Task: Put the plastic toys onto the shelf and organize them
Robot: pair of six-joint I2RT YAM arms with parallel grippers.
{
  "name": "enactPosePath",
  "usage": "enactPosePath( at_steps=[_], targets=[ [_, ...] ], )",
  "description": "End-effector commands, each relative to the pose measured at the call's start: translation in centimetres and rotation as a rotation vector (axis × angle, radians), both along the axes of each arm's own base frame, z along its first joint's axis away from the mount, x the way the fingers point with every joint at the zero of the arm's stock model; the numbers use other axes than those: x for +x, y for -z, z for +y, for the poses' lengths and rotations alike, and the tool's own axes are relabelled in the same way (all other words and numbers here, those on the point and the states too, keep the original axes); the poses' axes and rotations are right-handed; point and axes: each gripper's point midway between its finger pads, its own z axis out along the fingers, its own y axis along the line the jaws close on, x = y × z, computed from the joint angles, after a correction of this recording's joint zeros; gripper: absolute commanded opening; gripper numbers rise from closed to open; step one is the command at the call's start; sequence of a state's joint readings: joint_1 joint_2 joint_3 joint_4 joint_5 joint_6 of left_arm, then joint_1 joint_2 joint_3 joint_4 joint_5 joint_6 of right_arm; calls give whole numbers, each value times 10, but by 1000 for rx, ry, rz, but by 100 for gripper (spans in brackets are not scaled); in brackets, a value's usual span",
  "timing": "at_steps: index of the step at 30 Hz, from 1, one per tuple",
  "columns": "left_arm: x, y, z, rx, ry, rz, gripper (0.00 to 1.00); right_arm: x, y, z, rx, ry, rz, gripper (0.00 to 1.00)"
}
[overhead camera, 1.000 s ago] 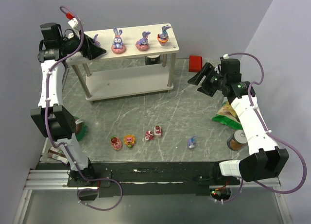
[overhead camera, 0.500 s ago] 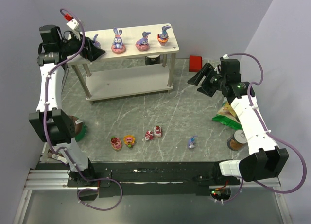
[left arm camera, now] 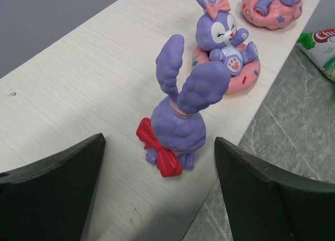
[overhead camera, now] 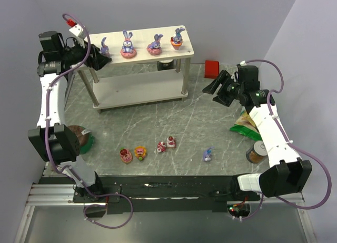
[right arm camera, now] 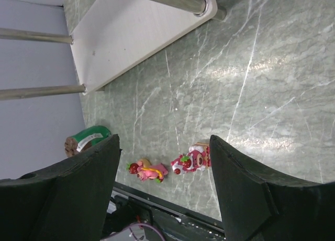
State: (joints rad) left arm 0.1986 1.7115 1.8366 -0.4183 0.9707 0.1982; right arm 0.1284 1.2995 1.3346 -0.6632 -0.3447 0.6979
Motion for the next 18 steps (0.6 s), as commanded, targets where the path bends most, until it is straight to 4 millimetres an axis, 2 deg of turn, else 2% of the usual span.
enactPosePath(
  at_steps=[1, 6, 13, 18],
  targets=[
    [-15, 13, 5, -28, -8, 79, 89, 1, -16, 5, 17, -23, -70, 76],
    [-11, 14, 15, -14, -62, 79, 86, 3, -17, 7, 18, -31, -72, 76],
    [-8, 19, 22, -21, -103, 96, 72, 4, -17, 8, 24, -35, -73, 75],
    [-5, 22, 26, -29, -118, 110, 66, 4, -15, 8, 25, -34, -70, 75]
  ],
)
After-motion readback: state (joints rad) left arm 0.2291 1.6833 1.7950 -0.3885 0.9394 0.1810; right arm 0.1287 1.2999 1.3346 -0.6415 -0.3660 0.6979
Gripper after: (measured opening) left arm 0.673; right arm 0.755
